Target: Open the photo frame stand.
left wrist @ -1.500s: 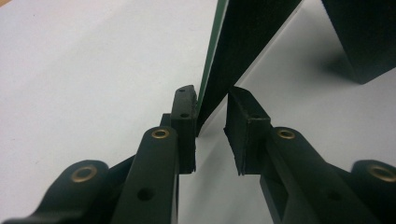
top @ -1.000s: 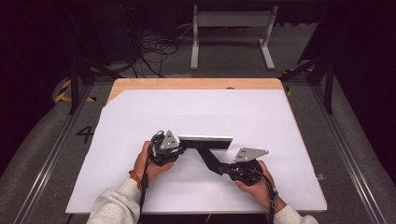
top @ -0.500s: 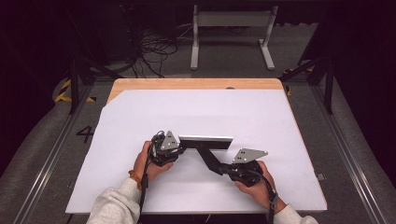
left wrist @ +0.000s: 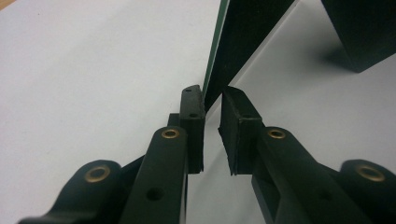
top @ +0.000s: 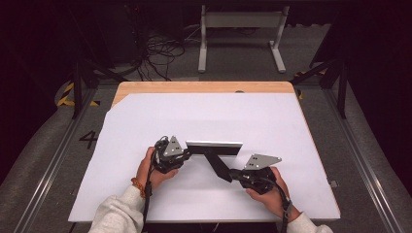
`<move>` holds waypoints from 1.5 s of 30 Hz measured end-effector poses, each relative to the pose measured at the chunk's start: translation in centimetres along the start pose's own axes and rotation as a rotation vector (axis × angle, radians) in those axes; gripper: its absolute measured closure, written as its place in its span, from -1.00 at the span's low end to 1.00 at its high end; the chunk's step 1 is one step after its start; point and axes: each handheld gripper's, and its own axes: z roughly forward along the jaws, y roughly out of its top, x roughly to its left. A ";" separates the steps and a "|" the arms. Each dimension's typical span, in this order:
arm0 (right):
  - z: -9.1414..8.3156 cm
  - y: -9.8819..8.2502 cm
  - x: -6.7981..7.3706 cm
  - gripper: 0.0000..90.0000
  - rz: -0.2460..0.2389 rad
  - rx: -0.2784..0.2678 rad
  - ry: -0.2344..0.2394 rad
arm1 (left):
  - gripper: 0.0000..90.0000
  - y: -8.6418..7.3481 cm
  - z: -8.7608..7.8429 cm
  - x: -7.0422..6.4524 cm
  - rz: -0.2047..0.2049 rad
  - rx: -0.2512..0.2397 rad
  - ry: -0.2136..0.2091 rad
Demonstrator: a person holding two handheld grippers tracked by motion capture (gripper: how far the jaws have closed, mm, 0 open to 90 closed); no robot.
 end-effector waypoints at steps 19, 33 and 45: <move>-1.2 1.1 0.4 0.88 -0.063 -0.024 -0.038 | 0.89 -2.0 -4.1 -1.0 0.047 0.011 -0.015; -2.4 1.4 -0.1 0.87 -0.060 -0.065 -0.086 | 0.91 -2.9 -6.0 -0.3 0.014 -0.028 0.009; -3.3 1.6 -1.2 0.87 -0.040 -0.101 -0.148 | 0.79 -2.6 -5.5 -0.1 -0.003 -0.044 0.012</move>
